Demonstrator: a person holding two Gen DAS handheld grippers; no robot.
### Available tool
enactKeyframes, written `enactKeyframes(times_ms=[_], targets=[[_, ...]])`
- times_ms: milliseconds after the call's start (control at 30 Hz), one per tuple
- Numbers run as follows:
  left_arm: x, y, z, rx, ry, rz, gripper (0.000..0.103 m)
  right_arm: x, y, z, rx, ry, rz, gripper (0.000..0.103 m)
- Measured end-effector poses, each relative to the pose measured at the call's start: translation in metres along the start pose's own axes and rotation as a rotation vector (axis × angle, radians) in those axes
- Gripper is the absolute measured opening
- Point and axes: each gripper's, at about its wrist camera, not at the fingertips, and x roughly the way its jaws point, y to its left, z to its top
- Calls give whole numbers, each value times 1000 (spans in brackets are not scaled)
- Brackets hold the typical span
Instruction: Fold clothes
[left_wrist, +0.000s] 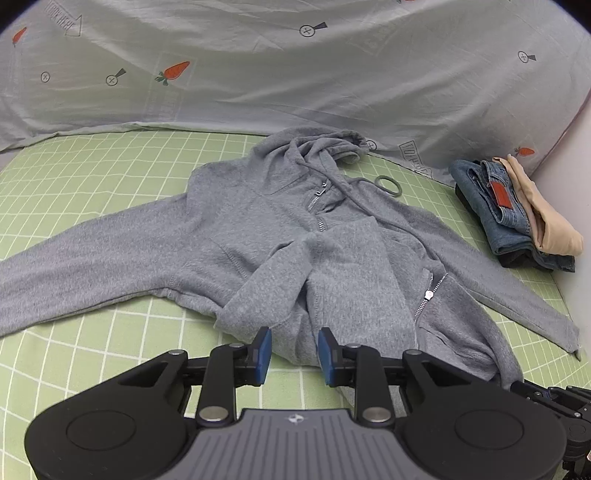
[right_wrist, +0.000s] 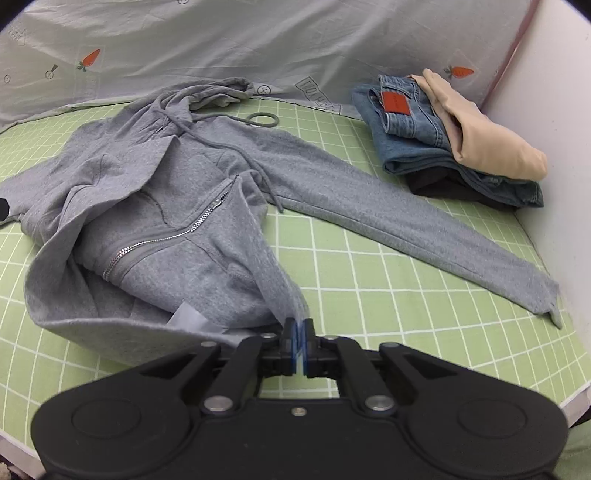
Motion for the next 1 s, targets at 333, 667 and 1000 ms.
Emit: enactKeyframes(times_ms=[333,667,1000], targets=[[24,-32,18,97,38,-46,35,15,-14,14,29,2,53,14],[69,-51,69,107,36,-36,44,61,-66,53,239,21,22,28],[155,-99,116,260,104,17,62,125,-97,81,468,123,93,39]])
